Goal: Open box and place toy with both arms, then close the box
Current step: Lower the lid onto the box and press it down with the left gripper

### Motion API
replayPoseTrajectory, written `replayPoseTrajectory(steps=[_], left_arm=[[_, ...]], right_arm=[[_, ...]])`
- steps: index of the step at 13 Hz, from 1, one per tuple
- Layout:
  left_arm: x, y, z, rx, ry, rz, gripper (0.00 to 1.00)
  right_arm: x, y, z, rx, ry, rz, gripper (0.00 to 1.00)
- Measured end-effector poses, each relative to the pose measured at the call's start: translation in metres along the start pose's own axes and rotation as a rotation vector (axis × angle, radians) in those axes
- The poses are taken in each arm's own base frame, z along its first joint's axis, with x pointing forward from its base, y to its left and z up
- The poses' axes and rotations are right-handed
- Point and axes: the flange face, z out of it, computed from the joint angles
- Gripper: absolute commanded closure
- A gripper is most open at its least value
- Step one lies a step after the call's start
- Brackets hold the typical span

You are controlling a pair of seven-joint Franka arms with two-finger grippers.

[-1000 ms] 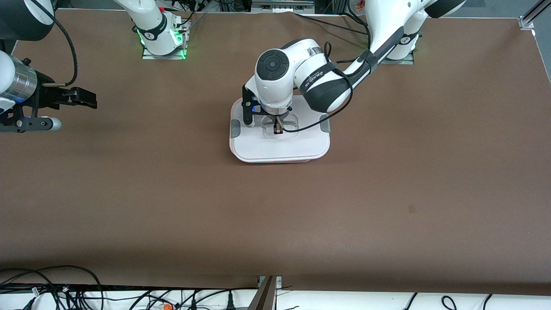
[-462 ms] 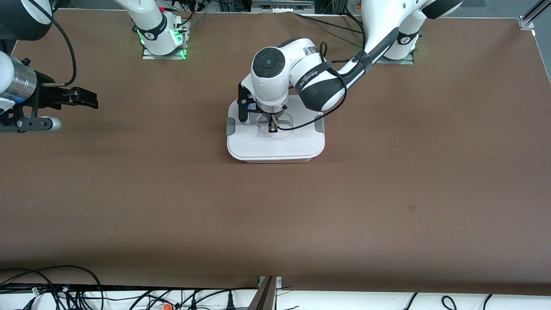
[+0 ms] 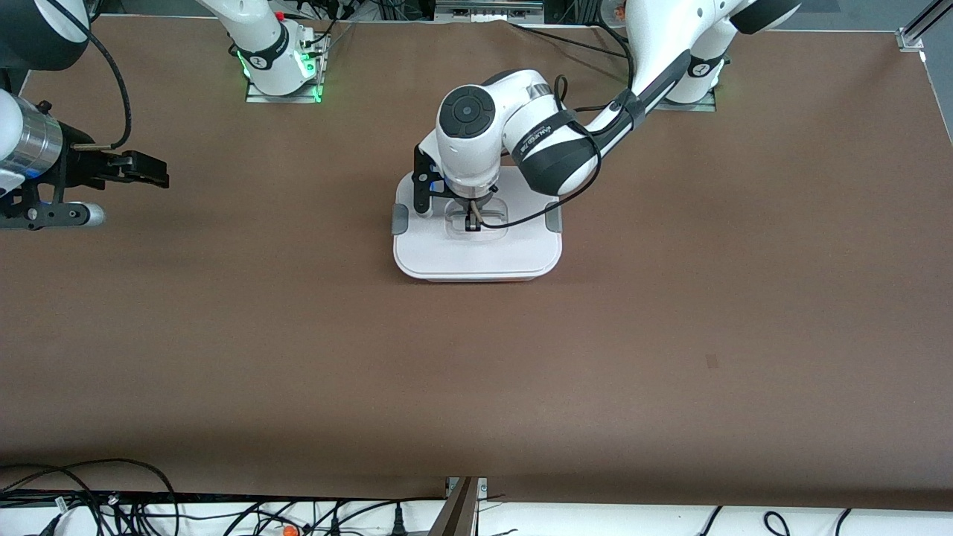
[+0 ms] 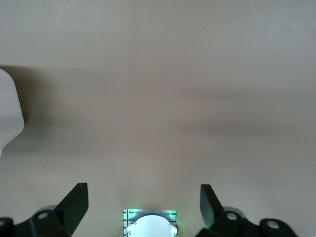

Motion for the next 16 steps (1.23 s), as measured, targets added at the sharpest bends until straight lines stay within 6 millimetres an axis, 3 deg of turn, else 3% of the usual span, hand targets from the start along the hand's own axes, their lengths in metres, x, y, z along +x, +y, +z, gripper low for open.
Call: replayPoseTrajectory(steps=[5, 16], left_arm=[[-0.003, -0.004, 0.002, -0.002, -0.003, 0.000, 1.00], [0.002, 0.009, 0.002, -0.022, -0.024, 0.021, 1.00]], right_arm=[[0.000, 0.000, 0.000, 0.000, 0.000, 0.000, 0.00], [0.000, 0.001, 0.000, 0.000, 0.001, 0.001, 0.00]])
